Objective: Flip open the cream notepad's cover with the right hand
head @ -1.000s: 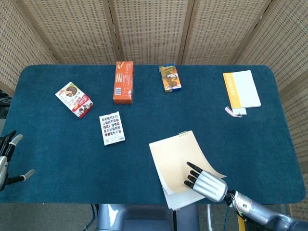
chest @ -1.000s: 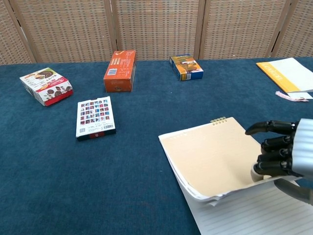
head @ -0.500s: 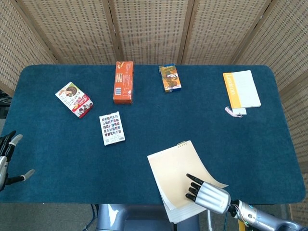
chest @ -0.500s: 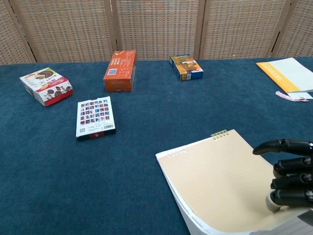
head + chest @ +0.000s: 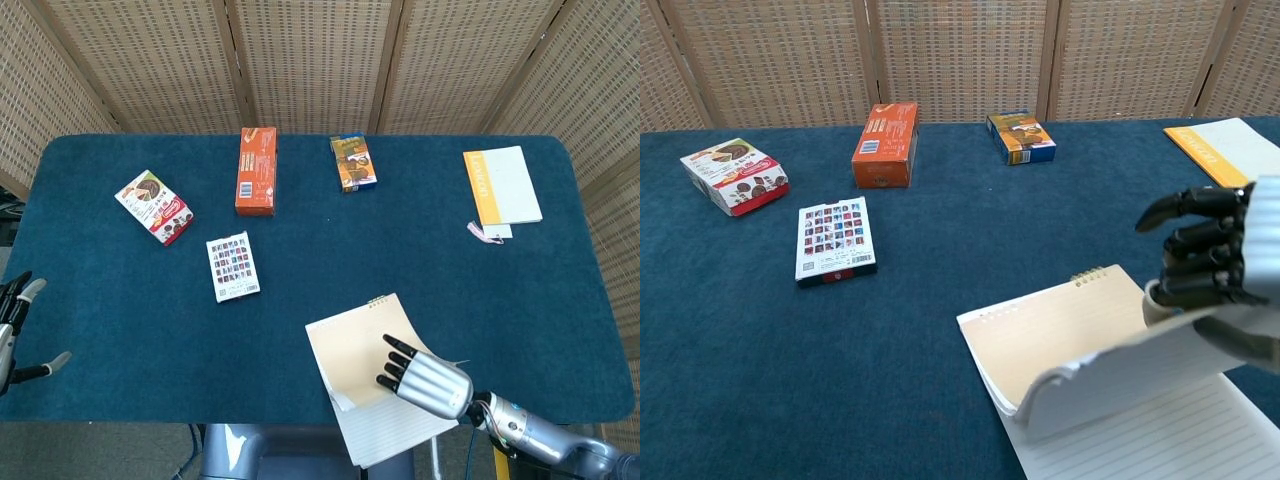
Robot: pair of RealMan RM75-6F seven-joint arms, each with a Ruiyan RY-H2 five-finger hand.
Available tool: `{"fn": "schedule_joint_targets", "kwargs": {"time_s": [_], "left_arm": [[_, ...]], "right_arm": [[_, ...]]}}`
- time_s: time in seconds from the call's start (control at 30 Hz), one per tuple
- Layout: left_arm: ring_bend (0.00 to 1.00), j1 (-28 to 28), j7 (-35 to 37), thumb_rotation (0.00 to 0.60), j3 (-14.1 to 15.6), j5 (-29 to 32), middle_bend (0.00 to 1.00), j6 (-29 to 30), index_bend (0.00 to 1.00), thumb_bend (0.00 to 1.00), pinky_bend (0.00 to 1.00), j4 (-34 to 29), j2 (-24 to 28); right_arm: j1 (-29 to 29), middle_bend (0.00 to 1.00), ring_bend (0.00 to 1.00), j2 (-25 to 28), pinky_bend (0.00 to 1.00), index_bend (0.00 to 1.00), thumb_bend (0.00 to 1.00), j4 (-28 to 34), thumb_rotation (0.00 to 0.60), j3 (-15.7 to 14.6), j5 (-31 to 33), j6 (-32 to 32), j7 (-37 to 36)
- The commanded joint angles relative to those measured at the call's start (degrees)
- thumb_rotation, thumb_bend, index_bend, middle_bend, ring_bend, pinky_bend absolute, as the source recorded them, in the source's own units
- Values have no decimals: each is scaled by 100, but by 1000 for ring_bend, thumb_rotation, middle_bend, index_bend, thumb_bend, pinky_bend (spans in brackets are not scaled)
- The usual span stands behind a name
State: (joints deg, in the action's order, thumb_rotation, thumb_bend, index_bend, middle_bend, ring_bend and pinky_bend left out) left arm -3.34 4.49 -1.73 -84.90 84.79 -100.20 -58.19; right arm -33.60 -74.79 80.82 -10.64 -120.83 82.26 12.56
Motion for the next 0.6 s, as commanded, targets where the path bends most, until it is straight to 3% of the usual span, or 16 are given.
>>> {"fn": "schedule_joint_targets", "kwargs": {"time_s": [0.03, 0.3, 0.6], "left_arm": [[0, -13, 60, 600, -34, 73, 0, -34, 0, 0, 0, 1, 25], [0, -116, 96, 600, -148, 361, 0, -248, 0, 0, 0, -47, 73], [0, -277, -52, 600, -287, 776, 0, -566, 0, 0, 0, -89, 68]], "right_arm": [[-286, 646, 501, 257, 243, 657, 672, 379, 600, 341, 362, -416, 22], [-876, 646, 501, 459, 254, 658, 672, 947, 600, 1228, 1598, -1726, 338], [-1434, 646, 501, -181, 254, 658, 672, 607, 600, 2084, 3217, -2964, 979]]}}
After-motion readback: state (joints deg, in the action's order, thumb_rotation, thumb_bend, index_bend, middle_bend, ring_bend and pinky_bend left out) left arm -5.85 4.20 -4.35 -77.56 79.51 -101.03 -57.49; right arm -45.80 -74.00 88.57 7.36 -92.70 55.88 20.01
